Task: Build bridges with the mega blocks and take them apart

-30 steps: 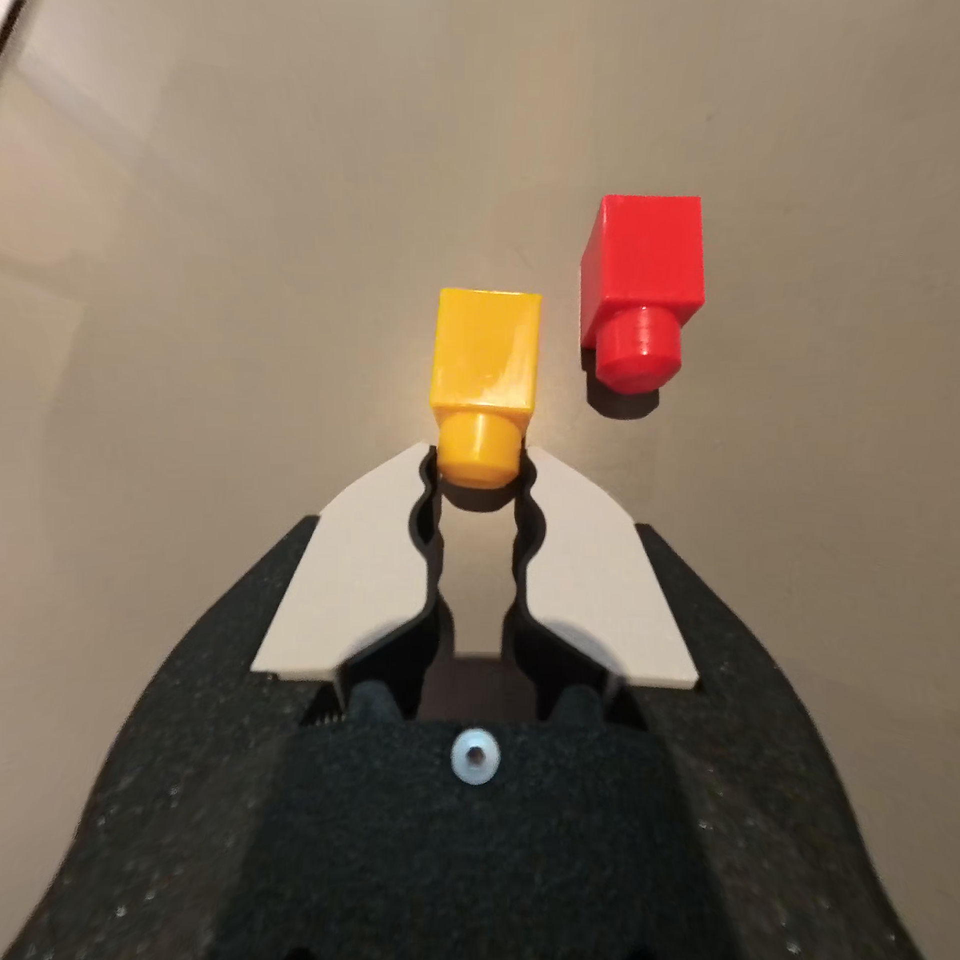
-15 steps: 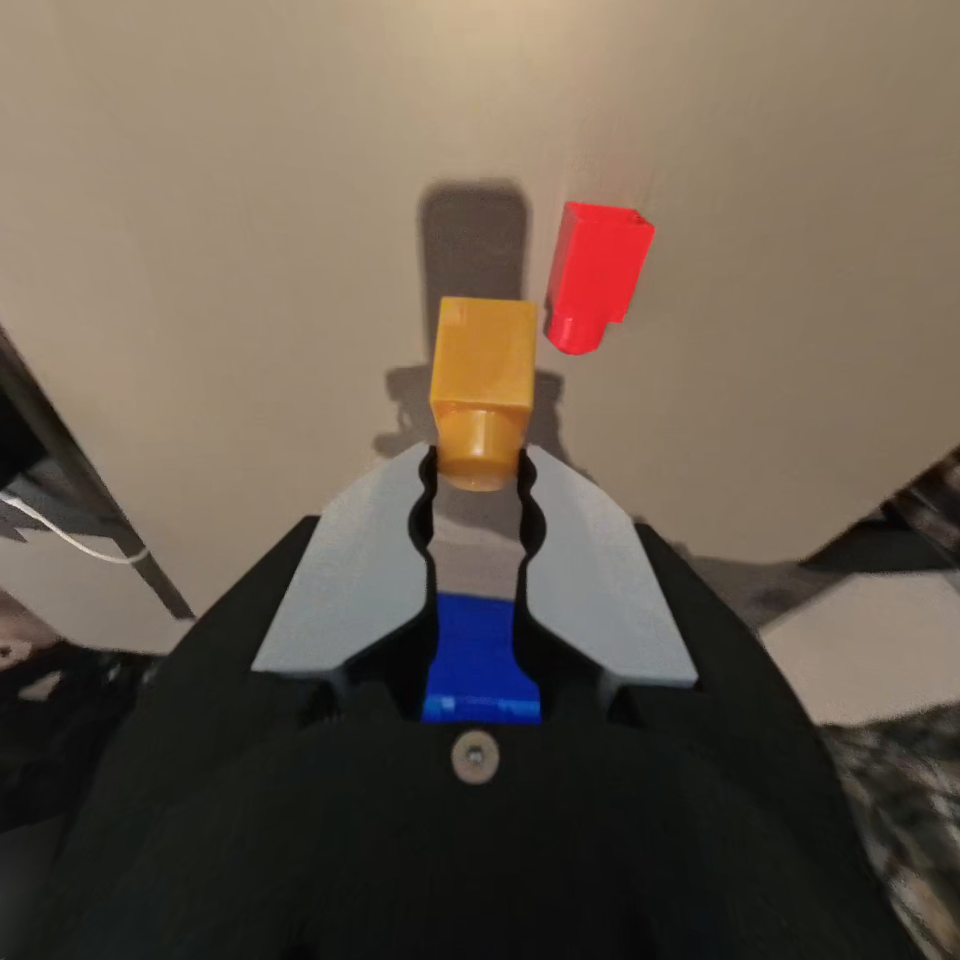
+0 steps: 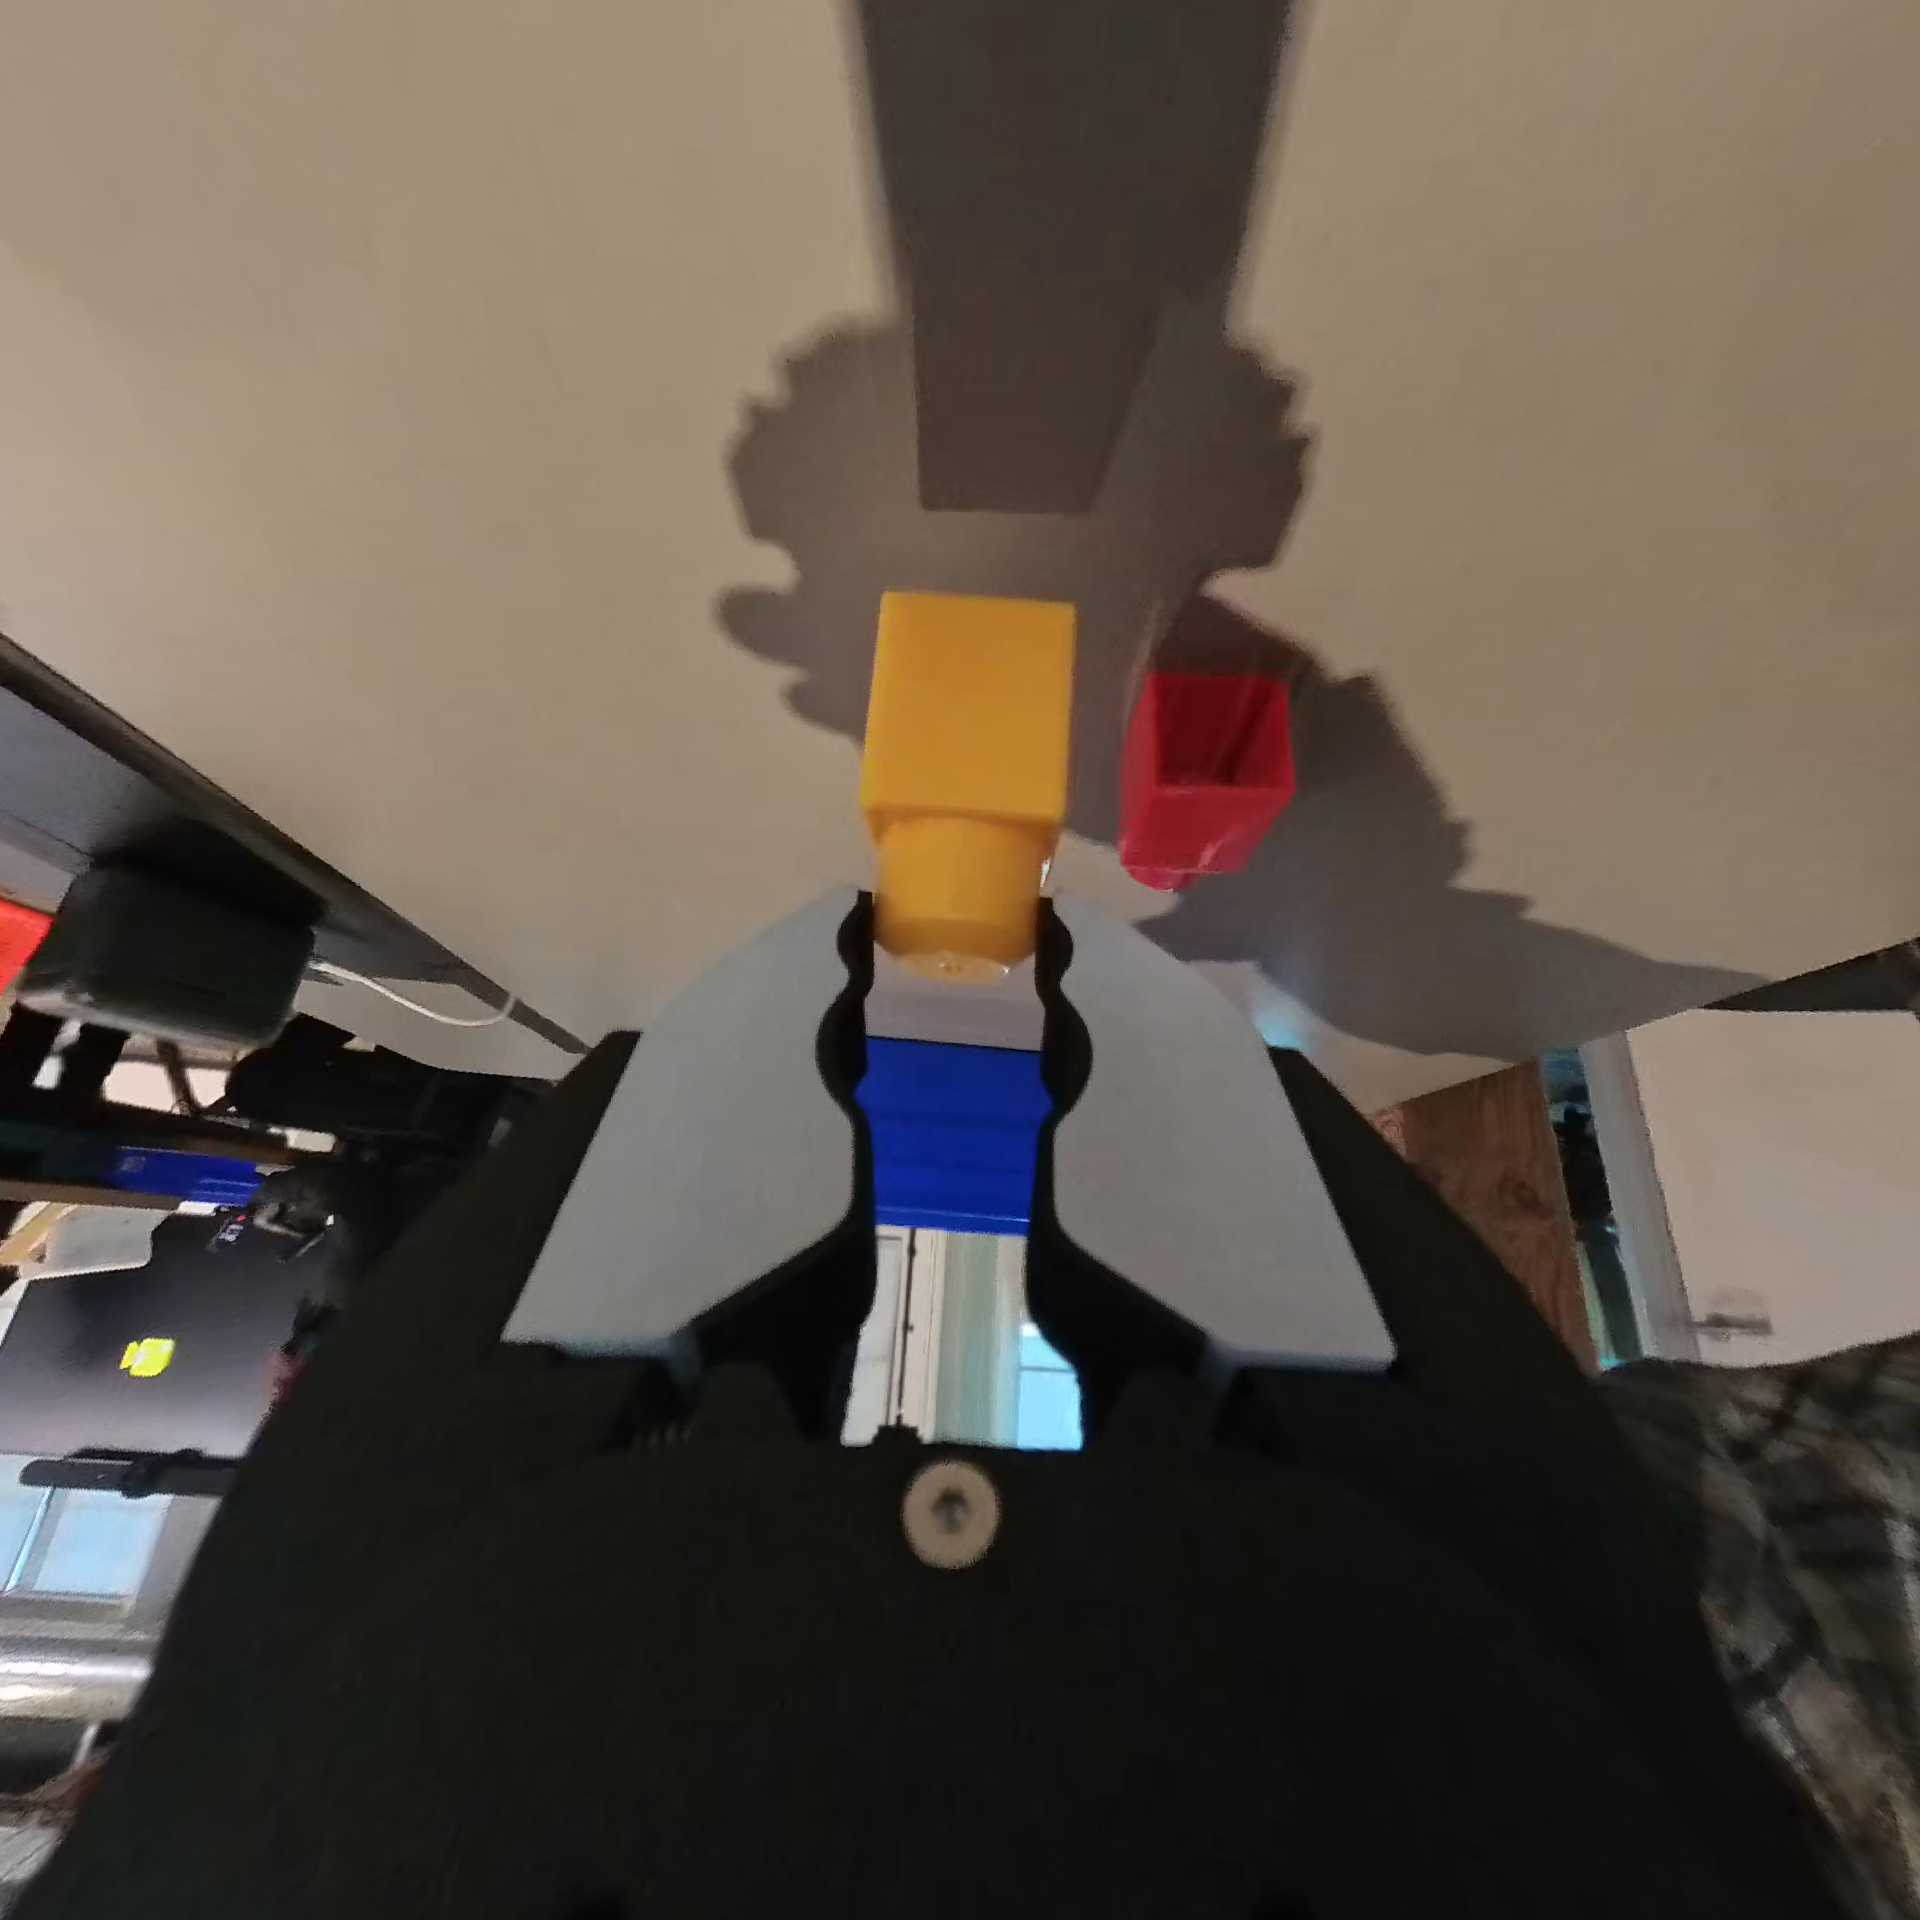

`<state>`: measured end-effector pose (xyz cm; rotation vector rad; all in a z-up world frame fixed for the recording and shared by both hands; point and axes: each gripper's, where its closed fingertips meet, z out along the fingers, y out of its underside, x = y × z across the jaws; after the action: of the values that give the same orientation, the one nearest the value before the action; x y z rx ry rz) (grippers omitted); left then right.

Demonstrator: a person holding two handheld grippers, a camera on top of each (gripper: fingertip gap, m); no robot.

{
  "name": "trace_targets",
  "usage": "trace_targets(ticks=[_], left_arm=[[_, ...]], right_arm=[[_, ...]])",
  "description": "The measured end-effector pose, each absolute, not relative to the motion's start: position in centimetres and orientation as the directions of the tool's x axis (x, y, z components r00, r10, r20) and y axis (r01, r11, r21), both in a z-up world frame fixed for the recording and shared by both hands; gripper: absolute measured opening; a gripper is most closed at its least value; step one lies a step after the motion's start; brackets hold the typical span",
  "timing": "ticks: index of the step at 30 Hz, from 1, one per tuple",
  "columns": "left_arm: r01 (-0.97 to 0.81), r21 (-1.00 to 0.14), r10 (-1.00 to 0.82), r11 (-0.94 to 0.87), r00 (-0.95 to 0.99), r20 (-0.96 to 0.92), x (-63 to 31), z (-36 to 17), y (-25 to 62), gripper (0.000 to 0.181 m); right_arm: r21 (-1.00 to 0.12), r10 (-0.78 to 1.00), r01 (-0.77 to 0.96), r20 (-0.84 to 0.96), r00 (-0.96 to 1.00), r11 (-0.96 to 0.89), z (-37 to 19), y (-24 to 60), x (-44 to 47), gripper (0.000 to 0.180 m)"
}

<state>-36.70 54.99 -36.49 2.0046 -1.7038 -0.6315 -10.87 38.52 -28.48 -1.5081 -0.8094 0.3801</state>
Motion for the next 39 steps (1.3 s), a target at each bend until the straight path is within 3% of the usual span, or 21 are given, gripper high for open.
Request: trace_targets(ticks=[12,17,19,22,25,28,30,34,39], left_arm=[[-0.782,0.620,-0.997,-0.071,0.080,-0.013,-35.8,-39.3,54.1,0.031],[-0.845,0.529,-0.997,-0.077,0.070,-0.033,-35.2,-38.7,54.4,0.053],[-0.915,0.392,-0.995,-0.094,0.080,-0.052,-34.7,-37.2,54.7,0.063],[-0.992,-0.037,-0.989,-0.124,0.127,-0.071,-33.3,-33.5,55.0,0.072],[-0.855,-0.509,-0.978,-0.100,0.179,-0.109,-33.9,-29.3,54.3,0.067],[-0.671,-0.734,-0.957,-0.102,0.267,-0.110,-37.9,-29.3,52.3,0.061],[-0.629,-0.763,-0.946,-0.150,0.316,-0.075,-40.6,-32.1,50.7,0.058],[-0.696,-0.680,-0.923,-0.231,0.378,-0.072,-43.6,-37.9,49.1,0.056],[-0.765,-0.602,-0.936,-0.227,0.342,-0.082,-42.5,-40.8,48.5,0.053]], right_arm=[[-0.967,0.684,0.250,0.217,0.696,0.052,-29.2,38.8,-10.4,0.067],[-0.967,0.688,0.249,0.216,0.693,0.053,-29.2,38.8,-10.7,0.070],[-0.966,0.686,0.250,0.220,0.693,0.057,-29.2,38.7,-10.7,0.071],[-0.968,0.677,0.242,0.219,0.702,0.062,-29.1,38.5,-10.2,0.070],[-0.972,0.668,0.224,0.209,0.714,0.064,-29.0,38.4,-9.7,0.070],[-0.977,0.669,0.203,0.193,0.717,0.065,-29.1,38.5,-9.7,0.070],[-0.979,0.676,0.196,0.187,0.713,0.065,-29.2,38.6,-10.0,0.070],[-0.976,0.695,0.207,0.194,0.692,0.065,-29.2,38.9,-11.1,0.069],[-0.971,0.706,0.221,0.216,0.674,0.085,-28.6,39.0,-12.3,0.069]])
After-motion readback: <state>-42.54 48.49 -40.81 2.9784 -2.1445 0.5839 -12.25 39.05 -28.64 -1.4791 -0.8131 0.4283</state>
